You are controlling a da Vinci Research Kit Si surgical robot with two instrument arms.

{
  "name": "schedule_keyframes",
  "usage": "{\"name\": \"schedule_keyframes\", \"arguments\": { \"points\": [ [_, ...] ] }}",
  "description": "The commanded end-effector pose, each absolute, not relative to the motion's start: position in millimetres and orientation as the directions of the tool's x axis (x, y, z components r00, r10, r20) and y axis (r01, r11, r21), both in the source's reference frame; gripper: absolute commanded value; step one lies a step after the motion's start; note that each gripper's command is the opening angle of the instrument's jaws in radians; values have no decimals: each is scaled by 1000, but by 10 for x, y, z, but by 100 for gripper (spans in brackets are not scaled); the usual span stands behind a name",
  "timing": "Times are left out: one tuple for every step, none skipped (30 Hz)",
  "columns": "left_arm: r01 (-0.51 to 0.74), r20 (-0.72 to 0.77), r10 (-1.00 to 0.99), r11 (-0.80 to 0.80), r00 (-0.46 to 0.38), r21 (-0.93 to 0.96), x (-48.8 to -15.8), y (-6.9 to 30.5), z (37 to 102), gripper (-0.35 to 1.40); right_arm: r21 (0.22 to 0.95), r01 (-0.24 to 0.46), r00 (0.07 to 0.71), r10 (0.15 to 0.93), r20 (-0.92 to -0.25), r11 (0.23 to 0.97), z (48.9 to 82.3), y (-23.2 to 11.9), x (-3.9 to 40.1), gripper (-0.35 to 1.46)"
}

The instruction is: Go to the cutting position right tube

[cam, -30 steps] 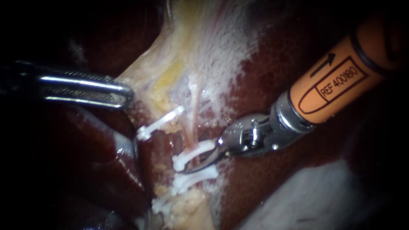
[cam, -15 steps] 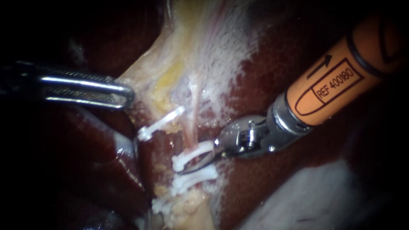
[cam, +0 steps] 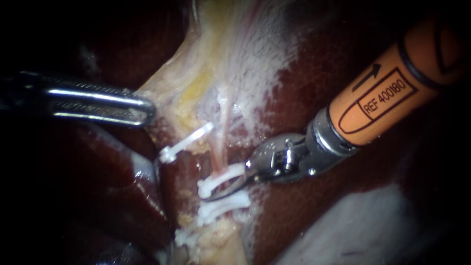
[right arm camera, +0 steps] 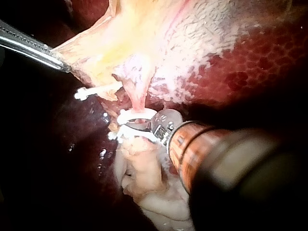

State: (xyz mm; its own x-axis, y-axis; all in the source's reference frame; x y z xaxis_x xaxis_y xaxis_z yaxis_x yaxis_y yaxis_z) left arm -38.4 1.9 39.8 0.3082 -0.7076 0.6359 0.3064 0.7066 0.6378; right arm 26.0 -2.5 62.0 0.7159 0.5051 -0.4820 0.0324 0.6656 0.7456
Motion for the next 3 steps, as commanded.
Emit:
{"name": "schedule_keyframes", "arguments": {
  "points": [
    [307,636,-708,707,308,638,-385,19,398,-35,746,33,716,505,-482,666,620,-25,260,28],
    [307,636,-708,707,308,638,-385,19,398,-35,746,33,716,504,-482,666,620,-25,260,28],
    [307,636,-708,707,308,638,-385,19,398,-35,746,33,716,504,-482,666,620,-25,260,28]
  ]
}}
